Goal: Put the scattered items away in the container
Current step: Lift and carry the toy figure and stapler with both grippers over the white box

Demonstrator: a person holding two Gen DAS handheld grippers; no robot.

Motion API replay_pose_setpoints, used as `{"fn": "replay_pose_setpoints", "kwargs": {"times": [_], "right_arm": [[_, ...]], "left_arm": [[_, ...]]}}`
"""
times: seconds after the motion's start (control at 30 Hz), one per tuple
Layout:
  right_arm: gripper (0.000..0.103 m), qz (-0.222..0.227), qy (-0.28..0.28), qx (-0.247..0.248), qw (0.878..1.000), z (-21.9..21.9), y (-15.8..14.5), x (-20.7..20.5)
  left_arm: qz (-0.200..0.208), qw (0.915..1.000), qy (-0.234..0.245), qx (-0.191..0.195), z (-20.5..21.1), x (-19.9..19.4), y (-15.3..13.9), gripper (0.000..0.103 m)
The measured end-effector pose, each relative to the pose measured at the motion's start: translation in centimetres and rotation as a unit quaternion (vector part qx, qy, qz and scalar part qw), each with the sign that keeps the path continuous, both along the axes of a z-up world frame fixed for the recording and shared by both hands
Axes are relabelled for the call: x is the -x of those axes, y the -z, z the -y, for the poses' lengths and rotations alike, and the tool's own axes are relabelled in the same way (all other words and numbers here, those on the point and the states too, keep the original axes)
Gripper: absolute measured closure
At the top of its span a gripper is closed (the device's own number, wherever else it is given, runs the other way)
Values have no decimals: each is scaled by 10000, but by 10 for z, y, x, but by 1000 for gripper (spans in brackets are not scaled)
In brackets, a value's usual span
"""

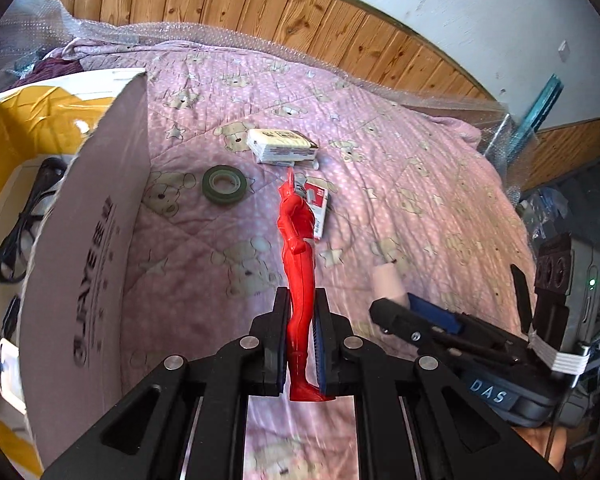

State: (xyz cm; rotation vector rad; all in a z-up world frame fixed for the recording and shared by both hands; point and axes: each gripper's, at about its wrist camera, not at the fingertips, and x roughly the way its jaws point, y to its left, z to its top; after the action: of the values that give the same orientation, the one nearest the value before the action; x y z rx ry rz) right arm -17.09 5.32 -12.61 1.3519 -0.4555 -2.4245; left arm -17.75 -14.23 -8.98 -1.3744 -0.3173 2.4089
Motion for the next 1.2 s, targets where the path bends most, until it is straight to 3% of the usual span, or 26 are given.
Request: {"fn": "replay_pose_setpoints", "kwargs": {"times": [0.6, 1.2], "right_arm": [[50, -350, -365, -254, 9984, 30, -42, -77], [50, -763, -641, -372, 9943, 56, -85, -116]], "left_arm": [[-446, 9986, -29, -293, 26, -79, -41, 92], [-836, 9946, -218, -570, 60, -121, -71, 92]]}}
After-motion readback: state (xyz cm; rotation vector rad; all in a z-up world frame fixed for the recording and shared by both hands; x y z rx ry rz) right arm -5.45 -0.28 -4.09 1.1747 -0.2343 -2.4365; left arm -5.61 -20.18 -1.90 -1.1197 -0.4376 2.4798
